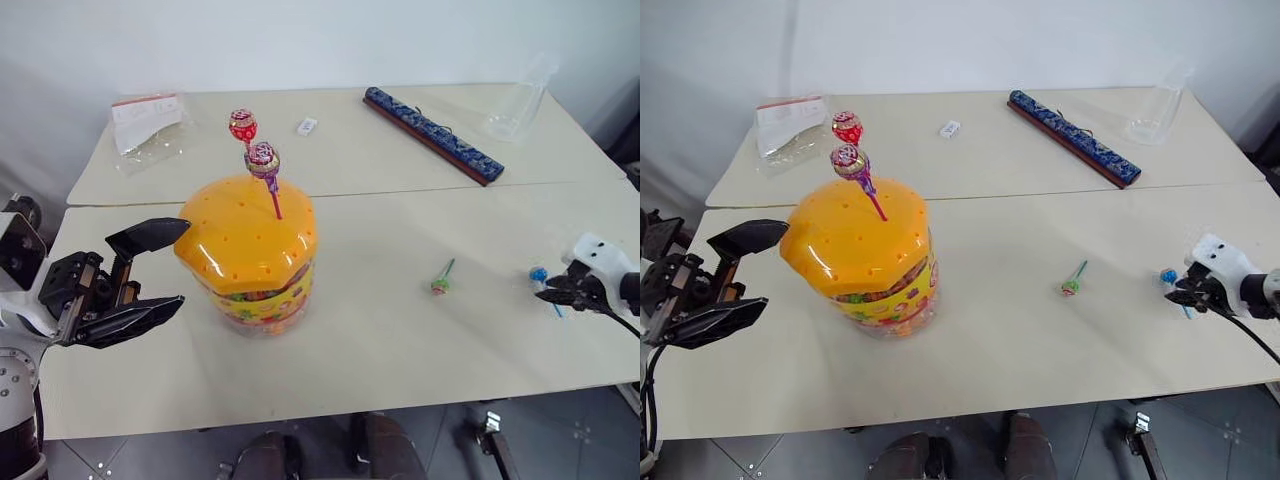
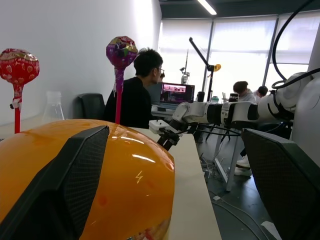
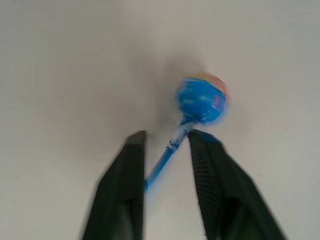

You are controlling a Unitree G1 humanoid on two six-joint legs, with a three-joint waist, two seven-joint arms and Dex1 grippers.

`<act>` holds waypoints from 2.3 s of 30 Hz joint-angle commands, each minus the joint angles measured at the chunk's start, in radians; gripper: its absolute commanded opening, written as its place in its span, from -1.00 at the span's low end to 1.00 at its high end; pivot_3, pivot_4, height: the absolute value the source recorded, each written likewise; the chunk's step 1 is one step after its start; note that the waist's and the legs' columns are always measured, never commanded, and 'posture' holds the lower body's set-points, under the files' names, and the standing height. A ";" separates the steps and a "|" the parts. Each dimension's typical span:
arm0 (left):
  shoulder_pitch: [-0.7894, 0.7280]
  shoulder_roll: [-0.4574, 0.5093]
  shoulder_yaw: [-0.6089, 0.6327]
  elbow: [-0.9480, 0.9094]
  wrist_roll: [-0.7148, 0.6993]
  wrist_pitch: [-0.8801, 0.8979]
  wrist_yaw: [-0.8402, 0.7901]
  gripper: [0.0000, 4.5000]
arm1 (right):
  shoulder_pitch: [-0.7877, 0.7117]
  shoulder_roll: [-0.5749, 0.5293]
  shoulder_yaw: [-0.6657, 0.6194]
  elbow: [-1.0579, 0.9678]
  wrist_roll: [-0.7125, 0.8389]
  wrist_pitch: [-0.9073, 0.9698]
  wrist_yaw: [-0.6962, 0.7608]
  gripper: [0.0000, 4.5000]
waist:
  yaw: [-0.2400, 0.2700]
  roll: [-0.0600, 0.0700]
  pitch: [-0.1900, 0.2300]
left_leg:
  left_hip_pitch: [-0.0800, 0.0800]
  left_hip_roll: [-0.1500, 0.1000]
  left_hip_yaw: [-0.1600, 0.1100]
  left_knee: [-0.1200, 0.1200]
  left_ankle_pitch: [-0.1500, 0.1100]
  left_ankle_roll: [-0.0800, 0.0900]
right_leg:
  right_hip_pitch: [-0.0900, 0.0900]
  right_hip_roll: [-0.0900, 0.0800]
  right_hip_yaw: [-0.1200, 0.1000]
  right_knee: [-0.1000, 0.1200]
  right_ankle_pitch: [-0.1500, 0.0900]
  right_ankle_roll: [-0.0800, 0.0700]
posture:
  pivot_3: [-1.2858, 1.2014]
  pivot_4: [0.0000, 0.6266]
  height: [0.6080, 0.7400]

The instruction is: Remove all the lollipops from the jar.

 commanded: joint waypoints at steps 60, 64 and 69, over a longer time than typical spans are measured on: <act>-0.022 -0.094 0.003 0.058 -0.068 -0.029 0.094 1.00 | -0.361 0.346 -0.295 -0.769 0.689 0.582 -0.135 -0.98 | 0.027 -0.003 -0.002 | -0.006 0.003 -0.004 0.001 -0.003 -0.002 | -0.008 0.006 -0.013 0.006 0.000 -0.002 | 0.03 -0.52 1.00; -0.049 -0.033 -0.027 0.053 -0.038 -0.018 0.041 1.00 | -0.124 0.093 -0.268 -0.667 0.460 0.453 -0.064 -0.98 | 0.026 -0.004 -0.002 | -0.006 0.004 0.000 -0.001 -0.003 -0.002 | -0.008 0.006 -0.012 0.001 0.000 -0.002 | 0.03 -0.52 1.00; -0.086 0.035 -0.039 0.059 -0.043 0.012 0.000 1.00 | 0.089 0.018 -0.211 -0.472 0.220 0.232 -0.096 -0.98 | 0.020 -0.003 -0.002 | -0.003 0.005 0.007 0.000 -0.003 -0.001 | -0.008 0.008 -0.006 0.001 0.000 -0.002 | 0.03 -0.52 1.00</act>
